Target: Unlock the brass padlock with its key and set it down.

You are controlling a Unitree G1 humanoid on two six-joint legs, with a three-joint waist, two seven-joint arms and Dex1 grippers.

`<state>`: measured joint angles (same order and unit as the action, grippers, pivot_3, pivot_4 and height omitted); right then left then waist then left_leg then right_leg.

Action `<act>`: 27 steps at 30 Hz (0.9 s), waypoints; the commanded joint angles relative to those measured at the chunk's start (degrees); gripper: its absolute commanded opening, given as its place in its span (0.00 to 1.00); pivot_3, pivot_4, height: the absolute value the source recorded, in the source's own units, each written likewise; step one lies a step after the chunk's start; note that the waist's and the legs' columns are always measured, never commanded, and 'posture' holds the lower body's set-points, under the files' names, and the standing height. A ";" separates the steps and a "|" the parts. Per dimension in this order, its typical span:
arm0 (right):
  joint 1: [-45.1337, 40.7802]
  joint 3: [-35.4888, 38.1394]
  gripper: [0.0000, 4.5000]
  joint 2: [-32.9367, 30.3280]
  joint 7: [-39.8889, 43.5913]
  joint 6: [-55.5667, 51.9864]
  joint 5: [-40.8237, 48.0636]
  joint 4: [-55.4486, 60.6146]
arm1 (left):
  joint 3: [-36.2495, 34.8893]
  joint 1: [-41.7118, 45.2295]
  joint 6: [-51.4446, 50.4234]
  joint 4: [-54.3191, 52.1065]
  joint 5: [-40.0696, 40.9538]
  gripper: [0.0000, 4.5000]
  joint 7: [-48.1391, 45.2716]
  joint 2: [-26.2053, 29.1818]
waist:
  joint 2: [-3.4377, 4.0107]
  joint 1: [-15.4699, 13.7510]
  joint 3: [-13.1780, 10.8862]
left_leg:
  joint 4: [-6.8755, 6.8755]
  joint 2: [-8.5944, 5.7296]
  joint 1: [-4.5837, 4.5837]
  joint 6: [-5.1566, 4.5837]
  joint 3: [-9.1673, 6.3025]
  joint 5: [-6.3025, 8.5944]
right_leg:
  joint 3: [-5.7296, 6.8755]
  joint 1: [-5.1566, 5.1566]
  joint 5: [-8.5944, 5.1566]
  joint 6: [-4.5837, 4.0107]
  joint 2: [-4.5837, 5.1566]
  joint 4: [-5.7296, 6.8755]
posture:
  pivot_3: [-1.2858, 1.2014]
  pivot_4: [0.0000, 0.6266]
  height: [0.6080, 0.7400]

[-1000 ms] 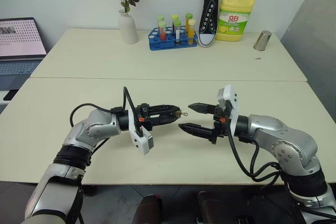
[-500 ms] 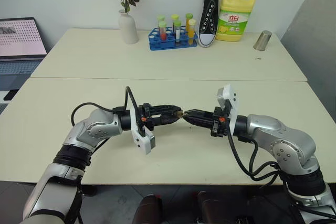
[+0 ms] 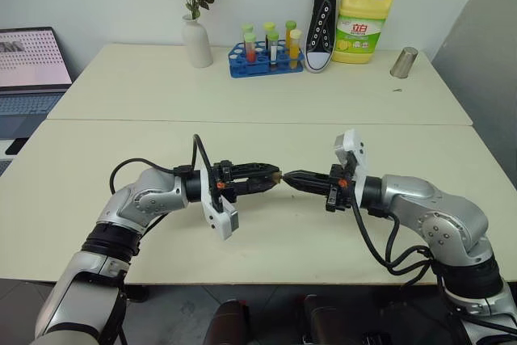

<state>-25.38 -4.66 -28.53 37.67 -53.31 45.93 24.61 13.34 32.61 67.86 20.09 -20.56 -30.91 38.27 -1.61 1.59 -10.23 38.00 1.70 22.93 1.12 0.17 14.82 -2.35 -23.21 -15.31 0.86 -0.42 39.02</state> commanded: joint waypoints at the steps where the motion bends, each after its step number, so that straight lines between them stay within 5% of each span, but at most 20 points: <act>1: -3.32 2.35 0.00 0.26 -0.07 -6.85 6.46 -1.09 | -1.04 0.54 0.47 -0.78 0.15 0.22 2.06 0.65 | 0.00 0.00 0.00 | 0.00 0.00 0.00 0.00 0.00 0.00 | 0.00 0.00 0.00 0.00 0.01 0.00 | 0.52 0.24 1.00; 12: -14.38 13.94 0.00 6.69 -15.11 -32.40 24.18 -16.57 | -0.59 0.31 2.86 -0.54 -3.71 0.22 5.18 1.13 | 0.01 0.04 0.00 | -0.04 0.04 0.03 0.00 -0.03 0.00 | -0.02 -0.01 0.04 -0.07 0.08 0.02 | 0.52 0.24 1.00; 27: -13.68 13.33 0.00 7.68 -16.15 -30.02 23.92 -11.72 | -0.13 -0.53 2.21 -1.17 -4.21 0.22 6.52 1.43 | 0.02 0.12 -0.01 | -0.07 0.00 0.09 -0.02 -0.03 0.01 | 0.00 -0.07 0.04 -0.06 0.11 0.00 | 0.52 0.24 1.00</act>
<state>-38.82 8.33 -21.47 19.66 -86.12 68.91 9.99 13.12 32.09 70.11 20.57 -25.01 -24.47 39.24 -1.59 1.71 -10.24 37.93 1.72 23.03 1.10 0.13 14.82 -2.35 -23.29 -15.27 0.80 -0.32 39.01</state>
